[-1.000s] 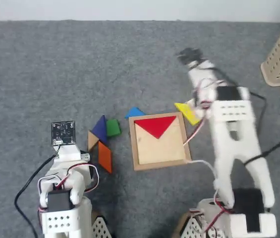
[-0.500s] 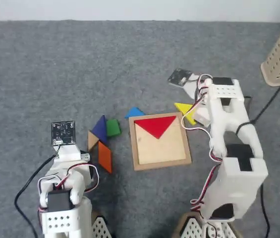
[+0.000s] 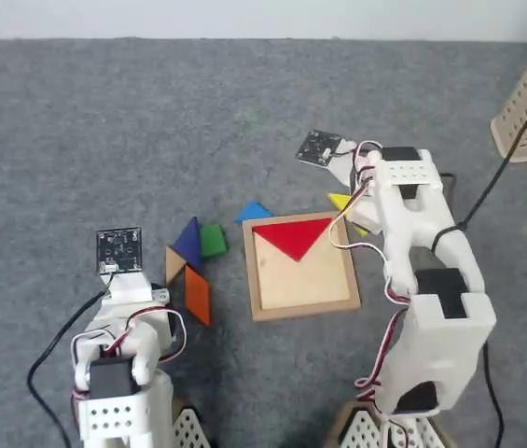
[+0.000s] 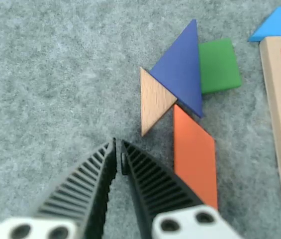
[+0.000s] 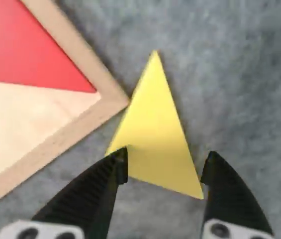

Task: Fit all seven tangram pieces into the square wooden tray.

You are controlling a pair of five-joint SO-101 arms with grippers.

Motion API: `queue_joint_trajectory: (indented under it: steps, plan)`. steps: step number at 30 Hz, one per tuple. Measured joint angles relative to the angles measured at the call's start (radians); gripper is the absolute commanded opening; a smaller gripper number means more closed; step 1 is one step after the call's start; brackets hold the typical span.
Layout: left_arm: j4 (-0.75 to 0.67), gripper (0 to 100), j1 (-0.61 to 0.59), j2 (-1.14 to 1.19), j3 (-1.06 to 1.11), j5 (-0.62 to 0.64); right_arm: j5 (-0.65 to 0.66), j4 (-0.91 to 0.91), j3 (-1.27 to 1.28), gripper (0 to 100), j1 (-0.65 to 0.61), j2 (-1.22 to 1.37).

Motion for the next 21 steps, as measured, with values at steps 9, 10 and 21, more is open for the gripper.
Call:
queue_joint_trajectory:
  steps: [9, 10, 21]
  plan:
    - [0.0, 1, 0.0, 0.0, 0.0, 0.0, 0.043, -0.005, -0.012, 24.9, -0.011, 0.063]
    - [0.0, 1, 0.0, 0.0, 0.0, 0.0, 0.034, -0.003, -0.015, 24.9, -0.011, 0.063]
    - [0.0, 1, 0.0, 0.0, 0.0, 0.0, -0.109, 0.083, -0.048, 24.9, 0.028, 0.08]
